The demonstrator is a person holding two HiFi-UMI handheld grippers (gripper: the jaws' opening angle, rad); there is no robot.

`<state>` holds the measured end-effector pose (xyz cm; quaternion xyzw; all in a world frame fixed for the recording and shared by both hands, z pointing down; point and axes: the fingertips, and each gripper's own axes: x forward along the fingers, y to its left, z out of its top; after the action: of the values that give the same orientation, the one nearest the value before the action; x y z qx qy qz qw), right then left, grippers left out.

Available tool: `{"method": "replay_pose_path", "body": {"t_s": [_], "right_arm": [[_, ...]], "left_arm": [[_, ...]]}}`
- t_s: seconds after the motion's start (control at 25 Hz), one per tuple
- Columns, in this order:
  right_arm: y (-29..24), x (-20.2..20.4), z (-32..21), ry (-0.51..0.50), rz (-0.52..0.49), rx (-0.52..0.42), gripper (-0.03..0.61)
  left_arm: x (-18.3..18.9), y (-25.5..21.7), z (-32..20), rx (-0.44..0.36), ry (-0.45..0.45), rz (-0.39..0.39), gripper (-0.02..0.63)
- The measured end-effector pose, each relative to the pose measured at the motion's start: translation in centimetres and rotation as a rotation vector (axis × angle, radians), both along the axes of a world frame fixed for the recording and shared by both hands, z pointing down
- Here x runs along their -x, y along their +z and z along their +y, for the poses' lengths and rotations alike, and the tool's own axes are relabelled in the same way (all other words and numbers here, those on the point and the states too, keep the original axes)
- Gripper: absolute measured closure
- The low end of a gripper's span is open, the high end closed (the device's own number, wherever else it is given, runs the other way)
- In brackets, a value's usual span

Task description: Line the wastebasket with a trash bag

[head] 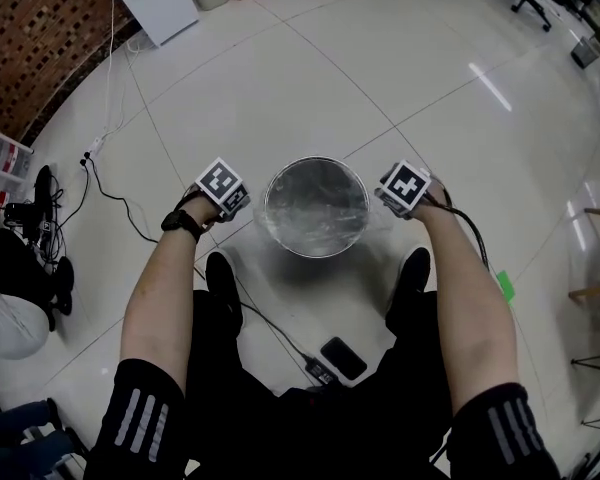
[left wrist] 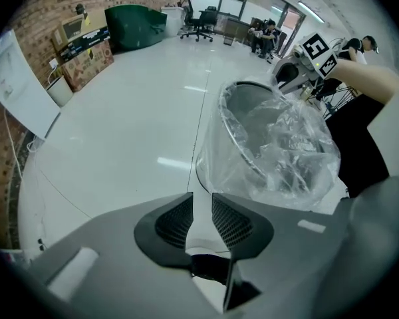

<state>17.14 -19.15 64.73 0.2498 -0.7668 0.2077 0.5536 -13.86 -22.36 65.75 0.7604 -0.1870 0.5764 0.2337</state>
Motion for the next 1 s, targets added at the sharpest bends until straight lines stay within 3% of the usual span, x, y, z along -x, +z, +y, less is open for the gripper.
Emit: {"method": "replay_pose_path", "body": {"t_s": [0.12,0.36,0.48,0.6,0.72,0.92,1.0], "right_arm": [[-2.2,-0.2,0.2,-0.074,0.052,-0.051,0.465],[-6.9,2.7,2.8,-0.241,-0.047,-0.082,0.461],[-7.2,3.7,5.6,-0.334,-0.055,-0.039,0.449],[-6.0,3.7,9.0,-0.411,-0.013,0.049,0.449],[-5.0,3.7,10.8,-0.451,0.0,0.085,0.438],[-2.2,2.8,10.7,-0.476,0.074,0.056,0.436],[-1.5,3.0,10.6,-0.495,0.078,0.045,0.466]], "left_arm": [[0.6,-2.4,0.8,-0.017,0.041,-0.005,0.529],[-2.8,-7.6,6.3,-0.021,0.265,0.039,0.518],[-4.9,-8.2,9.7,-0.035,0.39,0.078,0.485],[-5.2,-7.6,11.7,-0.061,0.493,0.044,0.468],[-4.8,-6.8,12.3,-0.085,0.537,-0.013,0.462],[-6.4,-6.0,13.0,-0.12,0.598,-0.01,0.462],[-6.7,-5.2,13.3,-0.126,0.618,-0.024,0.488]]}}
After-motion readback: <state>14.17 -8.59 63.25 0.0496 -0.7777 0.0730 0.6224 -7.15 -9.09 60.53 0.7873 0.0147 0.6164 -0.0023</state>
